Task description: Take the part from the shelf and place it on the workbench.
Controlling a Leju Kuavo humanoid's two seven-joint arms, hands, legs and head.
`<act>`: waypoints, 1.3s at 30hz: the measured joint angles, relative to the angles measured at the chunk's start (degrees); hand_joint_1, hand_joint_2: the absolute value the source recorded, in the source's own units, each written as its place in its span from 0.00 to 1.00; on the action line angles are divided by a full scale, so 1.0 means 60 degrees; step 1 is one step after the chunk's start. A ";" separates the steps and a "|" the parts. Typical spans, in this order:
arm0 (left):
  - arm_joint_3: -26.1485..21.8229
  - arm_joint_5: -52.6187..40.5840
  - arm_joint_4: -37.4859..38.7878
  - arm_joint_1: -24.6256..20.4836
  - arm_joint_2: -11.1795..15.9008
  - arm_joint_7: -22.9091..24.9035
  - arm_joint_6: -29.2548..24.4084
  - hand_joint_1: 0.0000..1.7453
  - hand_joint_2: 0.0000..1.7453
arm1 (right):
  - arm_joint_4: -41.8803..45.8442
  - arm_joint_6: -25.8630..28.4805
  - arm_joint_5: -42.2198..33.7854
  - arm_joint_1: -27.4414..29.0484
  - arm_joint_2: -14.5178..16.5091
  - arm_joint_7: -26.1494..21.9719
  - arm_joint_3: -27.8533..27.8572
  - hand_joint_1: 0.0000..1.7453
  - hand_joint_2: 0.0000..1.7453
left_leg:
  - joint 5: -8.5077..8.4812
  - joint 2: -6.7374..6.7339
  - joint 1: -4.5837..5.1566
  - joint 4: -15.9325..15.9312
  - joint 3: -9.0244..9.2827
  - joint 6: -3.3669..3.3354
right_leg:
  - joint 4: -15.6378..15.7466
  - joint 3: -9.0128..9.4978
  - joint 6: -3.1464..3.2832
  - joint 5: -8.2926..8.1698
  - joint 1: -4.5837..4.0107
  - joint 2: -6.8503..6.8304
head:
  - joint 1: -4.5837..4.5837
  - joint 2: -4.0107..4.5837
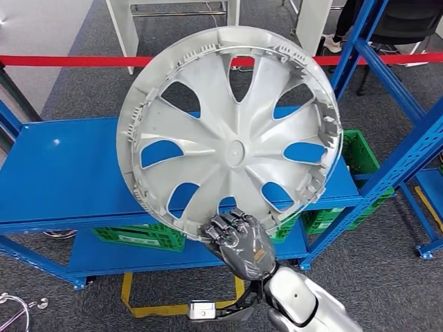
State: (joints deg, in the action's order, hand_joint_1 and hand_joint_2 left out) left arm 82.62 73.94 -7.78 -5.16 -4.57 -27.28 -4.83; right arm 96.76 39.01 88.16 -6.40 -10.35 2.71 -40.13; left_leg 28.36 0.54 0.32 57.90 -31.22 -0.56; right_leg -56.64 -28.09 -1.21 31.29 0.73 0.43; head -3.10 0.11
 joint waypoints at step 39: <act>0.0120 0.0364 0.0011 -0.0055 0.0131 0.0182 0.0364 0.00 0.00 | -0.1902 -0.7573 -0.6422 -0.4808 -0.2540 -0.1511 -0.1754 0.96 1.00 | -0.0001 0.0009 0.0002 0.0017 -0.0007 -0.0001 | 0.0000 -0.0005 -0.0009 -0.0008 0.0003 -0.0012 | -0.0003 0.0000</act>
State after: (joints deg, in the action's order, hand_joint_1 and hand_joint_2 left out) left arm 83.34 76.12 -7.72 -5.49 -3.78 -26.18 -2.64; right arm 85.35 -6.42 49.63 -35.25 -25.59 -6.36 -50.65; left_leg 28.35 0.60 0.33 58.00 -31.26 -0.56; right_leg -56.64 -28.12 -1.26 31.24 0.74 0.36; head -3.12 0.11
